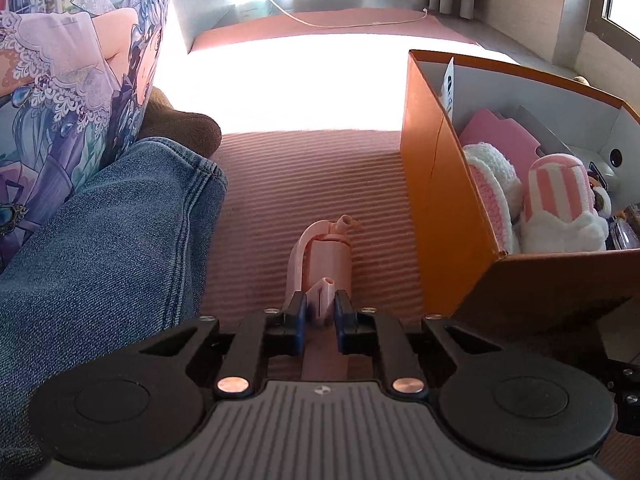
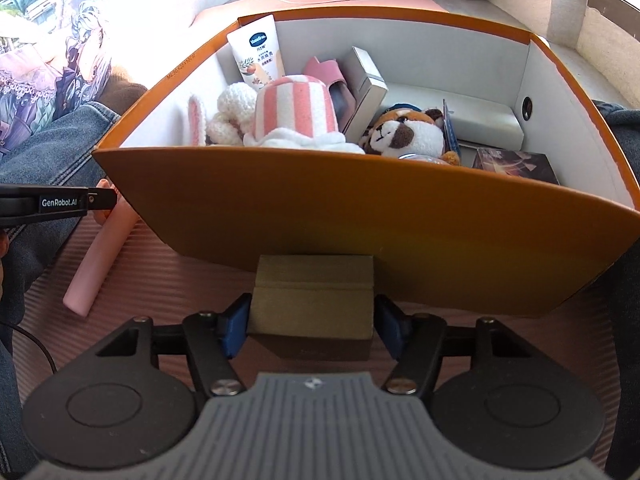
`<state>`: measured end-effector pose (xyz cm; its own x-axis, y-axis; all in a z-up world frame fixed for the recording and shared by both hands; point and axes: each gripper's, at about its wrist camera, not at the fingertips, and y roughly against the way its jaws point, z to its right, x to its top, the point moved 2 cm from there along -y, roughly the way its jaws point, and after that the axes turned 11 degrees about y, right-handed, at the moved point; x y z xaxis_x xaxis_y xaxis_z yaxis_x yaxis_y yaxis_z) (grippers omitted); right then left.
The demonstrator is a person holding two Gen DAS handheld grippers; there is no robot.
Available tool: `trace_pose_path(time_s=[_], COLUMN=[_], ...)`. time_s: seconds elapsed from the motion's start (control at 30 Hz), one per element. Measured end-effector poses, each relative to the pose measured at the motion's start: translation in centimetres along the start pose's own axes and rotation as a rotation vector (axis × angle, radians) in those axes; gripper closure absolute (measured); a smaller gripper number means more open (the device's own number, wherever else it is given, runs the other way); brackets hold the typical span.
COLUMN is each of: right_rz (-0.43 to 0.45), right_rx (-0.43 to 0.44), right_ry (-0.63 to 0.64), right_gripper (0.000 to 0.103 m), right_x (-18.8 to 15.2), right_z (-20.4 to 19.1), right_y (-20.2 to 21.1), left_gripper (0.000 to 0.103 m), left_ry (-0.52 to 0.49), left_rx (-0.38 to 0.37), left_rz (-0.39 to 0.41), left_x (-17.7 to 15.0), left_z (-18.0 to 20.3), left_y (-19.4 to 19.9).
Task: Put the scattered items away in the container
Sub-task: 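Grasp the brown cardboard box with the right gripper while the left grasps the pink selfie stick, then lift the brown box and selfie stick up over the shoebox with both grippers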
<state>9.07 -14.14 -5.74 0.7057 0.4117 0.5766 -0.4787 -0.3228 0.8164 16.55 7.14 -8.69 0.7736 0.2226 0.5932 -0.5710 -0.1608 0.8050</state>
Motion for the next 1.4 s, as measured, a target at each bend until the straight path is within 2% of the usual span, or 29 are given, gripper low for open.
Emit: trace_pose_path(time_s=[0.13,0.3,0.57,0.7,0.83,0.97,1.17,1.3,1.4], right_rz=[-0.007,-0.006,0.019,0.038,0.083,0.140,0.234,0.268,0.252], right_rx=[-0.007,-0.011,-0.008,-0.006,0.024,0.051,-0.012,-0.085,-0.081], right_ry=[0.014,0.027,0.048,0.053,0.047,0.023,-0.010,-0.004,-0.015], right_gripper=[0.035,0.037,0.038,0.038,0.038,0.039,0.038,0.038,0.038], right_x=[-0.1,-0.2,0.0,0.0,0.6,1.1,3.6,5.6,7.0], right_z=[-0.1,-0.1,-0.3,-0.1,0.0,0.8,4.1,6.7,8.0], right_y=[-0.5,-0.4,1.1,2.9,5.4,8.1,11.4,11.6,10.0], left_gripper=[0.089,0.095,0.096,0.096,0.096,0.096,0.096,0.096,0.096], left_ry=[-0.042,-0.046,0.073,0.143,0.173,0.182,0.139,0.100,0.066], left_rx=[0.040,0.089,0.006,-0.054,-0.099,-0.137,-0.197,-0.255,-0.293], left_rz=[0.027,0.046,0.042,0.074,0.120,0.174,0.243,0.274,0.285], left_x=[0.0,0.1,0.5,0.8,1.3,2.1,3.5,4.8,5.8], left_z=[0.5,0.4,-1.2,-2.2,-2.6,-2.8,-1.9,-0.6,0.7], left_y=[-0.3,0.1,1.7,3.9,6.2,8.7,12.2,13.9,14.6])
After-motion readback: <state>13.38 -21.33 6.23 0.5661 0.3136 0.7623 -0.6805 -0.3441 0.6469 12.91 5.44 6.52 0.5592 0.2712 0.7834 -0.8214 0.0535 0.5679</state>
